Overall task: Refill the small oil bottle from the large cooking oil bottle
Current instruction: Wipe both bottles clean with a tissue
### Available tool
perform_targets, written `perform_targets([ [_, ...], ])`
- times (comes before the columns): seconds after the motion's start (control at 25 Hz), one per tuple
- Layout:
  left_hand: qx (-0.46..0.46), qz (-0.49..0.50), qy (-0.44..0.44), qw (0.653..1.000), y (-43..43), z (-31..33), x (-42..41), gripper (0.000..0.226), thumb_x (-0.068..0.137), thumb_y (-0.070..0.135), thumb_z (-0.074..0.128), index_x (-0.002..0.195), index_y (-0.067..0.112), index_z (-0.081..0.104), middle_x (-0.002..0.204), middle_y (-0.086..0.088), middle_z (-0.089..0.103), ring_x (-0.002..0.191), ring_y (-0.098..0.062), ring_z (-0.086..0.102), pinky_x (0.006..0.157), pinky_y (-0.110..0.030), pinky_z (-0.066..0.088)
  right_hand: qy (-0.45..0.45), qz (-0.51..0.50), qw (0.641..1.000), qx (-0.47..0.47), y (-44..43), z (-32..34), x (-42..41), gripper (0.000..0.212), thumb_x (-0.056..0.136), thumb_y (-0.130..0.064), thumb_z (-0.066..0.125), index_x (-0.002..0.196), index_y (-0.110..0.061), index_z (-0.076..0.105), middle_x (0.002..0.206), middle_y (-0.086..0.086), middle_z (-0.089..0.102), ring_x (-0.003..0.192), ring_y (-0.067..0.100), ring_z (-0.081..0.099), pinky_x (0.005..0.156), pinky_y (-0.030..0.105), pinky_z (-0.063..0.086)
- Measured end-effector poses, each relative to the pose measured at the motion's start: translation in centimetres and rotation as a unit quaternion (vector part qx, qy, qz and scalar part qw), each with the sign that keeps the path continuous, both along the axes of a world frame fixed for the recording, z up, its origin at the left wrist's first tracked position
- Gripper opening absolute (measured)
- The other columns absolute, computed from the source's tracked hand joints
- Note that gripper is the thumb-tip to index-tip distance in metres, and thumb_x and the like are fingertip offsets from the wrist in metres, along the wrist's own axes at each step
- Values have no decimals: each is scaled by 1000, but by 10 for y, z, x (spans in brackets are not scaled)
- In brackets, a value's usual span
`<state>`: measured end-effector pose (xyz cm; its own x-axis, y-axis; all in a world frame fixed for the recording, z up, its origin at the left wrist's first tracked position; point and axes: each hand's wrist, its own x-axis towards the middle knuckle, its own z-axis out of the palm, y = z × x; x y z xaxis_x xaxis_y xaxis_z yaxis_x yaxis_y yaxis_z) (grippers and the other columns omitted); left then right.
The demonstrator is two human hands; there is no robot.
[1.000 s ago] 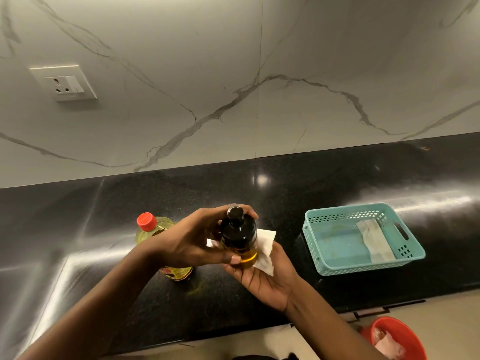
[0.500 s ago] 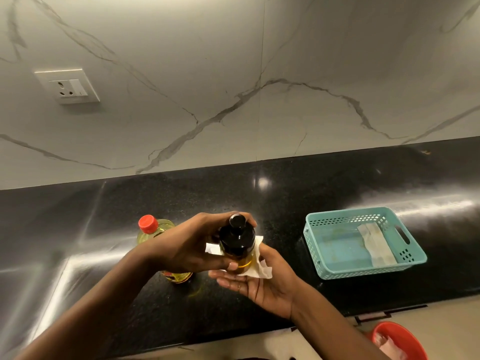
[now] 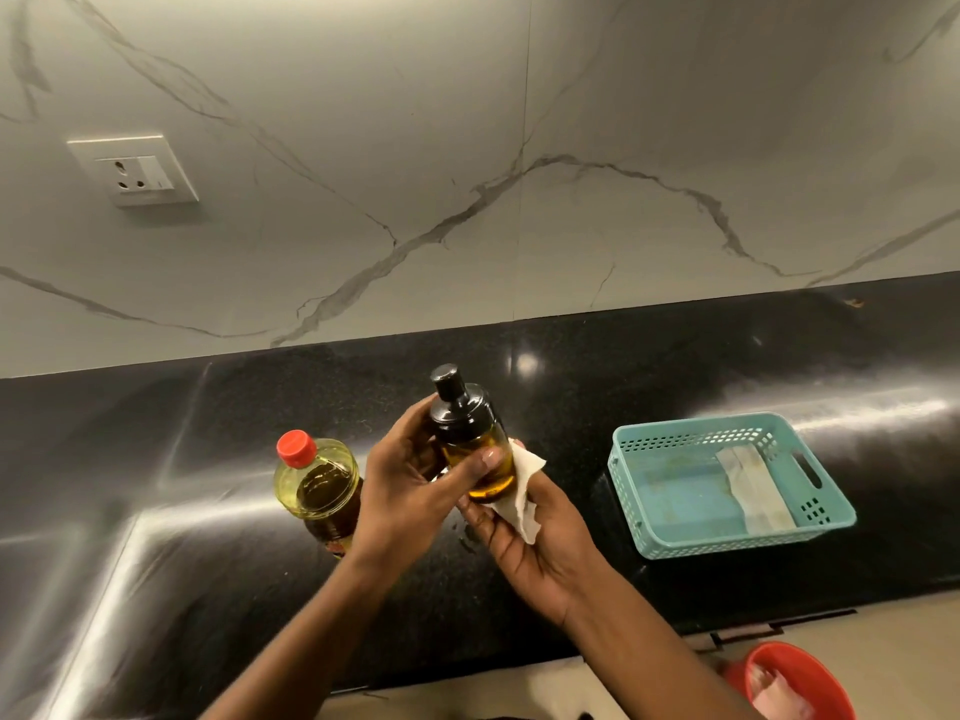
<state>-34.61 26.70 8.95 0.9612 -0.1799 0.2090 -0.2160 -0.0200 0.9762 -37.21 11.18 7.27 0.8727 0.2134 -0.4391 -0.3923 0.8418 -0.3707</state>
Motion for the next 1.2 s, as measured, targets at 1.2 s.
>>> perform_targets([
  [1.2,16,-52,-80,995,2,12,7,75,93,8,80,159,14,45,150,-4,66,144,-29,63,111,-50,58,-13,57,994,-95,-4,23,5,58,113,-46,38,136,-5,71,135,28,70,127,39,68,113,53,50],
])
